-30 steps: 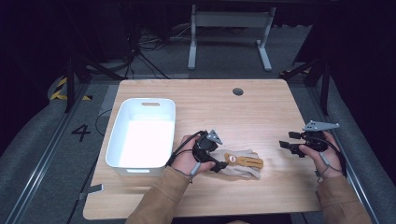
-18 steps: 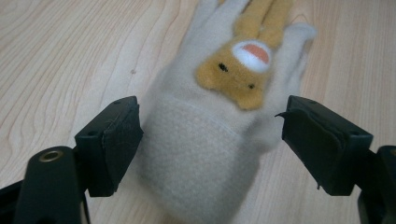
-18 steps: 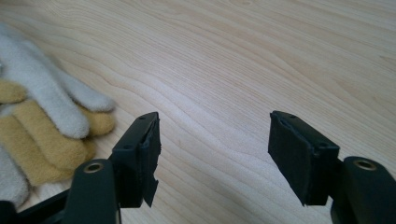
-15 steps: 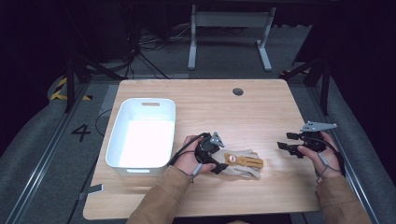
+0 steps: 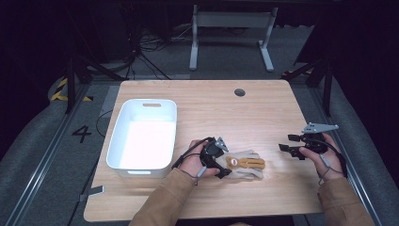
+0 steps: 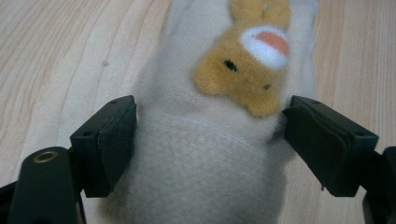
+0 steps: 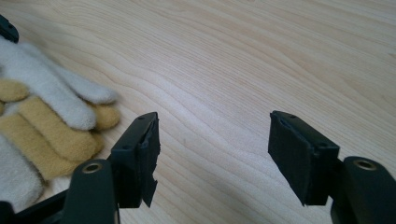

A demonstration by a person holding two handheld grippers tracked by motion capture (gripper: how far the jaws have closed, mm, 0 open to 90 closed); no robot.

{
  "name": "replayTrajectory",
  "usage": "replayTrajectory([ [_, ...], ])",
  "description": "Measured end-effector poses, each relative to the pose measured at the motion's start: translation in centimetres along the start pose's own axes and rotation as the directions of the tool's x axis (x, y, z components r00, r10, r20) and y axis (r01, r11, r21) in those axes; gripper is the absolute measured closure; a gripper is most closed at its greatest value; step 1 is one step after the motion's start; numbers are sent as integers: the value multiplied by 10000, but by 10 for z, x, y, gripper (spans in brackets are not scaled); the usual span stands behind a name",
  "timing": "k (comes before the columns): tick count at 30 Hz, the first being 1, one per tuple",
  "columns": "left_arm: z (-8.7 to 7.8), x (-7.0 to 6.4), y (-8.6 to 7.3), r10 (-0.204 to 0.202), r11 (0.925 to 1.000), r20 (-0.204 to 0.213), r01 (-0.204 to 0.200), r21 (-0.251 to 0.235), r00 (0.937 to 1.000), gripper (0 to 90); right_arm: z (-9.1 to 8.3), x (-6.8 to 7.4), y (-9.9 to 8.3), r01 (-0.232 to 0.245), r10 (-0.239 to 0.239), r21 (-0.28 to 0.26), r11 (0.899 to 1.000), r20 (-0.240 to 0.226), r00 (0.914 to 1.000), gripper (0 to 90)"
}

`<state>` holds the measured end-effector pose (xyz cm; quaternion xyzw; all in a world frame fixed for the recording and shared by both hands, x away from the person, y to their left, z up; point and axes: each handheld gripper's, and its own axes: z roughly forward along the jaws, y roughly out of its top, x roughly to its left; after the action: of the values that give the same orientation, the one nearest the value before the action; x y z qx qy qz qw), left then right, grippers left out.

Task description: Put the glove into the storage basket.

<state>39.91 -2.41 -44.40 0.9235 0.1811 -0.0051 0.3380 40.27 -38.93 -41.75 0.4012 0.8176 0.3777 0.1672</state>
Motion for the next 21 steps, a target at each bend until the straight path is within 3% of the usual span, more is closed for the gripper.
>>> replayTrajectory([
  [7,8,-2,0,407,9990,-128,-404,193,9991,173,1,0,-1,9,-9,79,10000,-7,10000,347],
  [21,17,-4,-2,577,9977,72,-580,361,9983,157,2,-1,-2,-166,167,125,9998,-97,9998,350],
])
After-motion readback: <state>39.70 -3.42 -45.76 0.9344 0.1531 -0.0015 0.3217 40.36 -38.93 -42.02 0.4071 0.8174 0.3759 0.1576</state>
